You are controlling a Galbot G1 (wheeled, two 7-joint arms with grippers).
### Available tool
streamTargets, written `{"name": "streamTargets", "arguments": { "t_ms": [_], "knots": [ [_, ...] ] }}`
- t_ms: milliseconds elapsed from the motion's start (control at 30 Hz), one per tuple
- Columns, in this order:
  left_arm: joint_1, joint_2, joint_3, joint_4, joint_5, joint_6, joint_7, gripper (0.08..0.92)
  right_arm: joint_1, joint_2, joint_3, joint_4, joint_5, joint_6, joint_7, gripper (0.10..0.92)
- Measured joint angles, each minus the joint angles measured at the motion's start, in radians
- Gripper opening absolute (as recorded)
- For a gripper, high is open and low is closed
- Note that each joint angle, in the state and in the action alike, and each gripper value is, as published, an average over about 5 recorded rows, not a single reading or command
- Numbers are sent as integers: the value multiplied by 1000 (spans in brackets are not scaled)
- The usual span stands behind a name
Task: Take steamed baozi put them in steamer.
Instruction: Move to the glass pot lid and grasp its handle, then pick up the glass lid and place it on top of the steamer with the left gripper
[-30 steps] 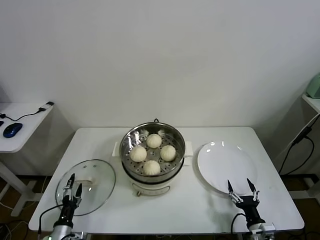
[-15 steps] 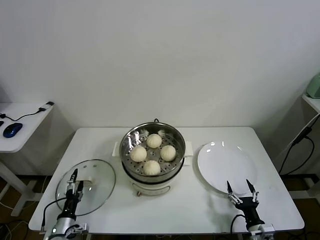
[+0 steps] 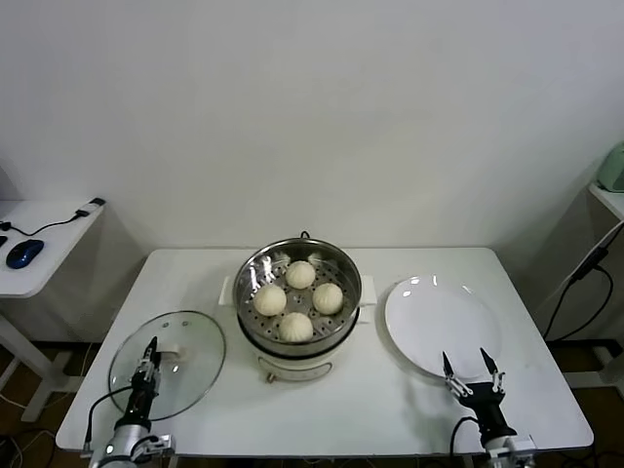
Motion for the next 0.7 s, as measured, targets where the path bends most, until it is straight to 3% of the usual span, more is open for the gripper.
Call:
{"name": "streamTargets", "arguments": {
  "t_ms": [267,500,700],
  "knots": [
    [-18,-13,-1,18,-4,0,-9,148,3,7,-3,2,-13,0,0,823],
    [-10,-14,-11,-5,-21,-9,-8,133,1,4,0,12,-19,-1,1,823],
    [18,3,-33,-105,-66,-11,30,133,2,4,3,17,-27,-7,7,823]
  ]
}}
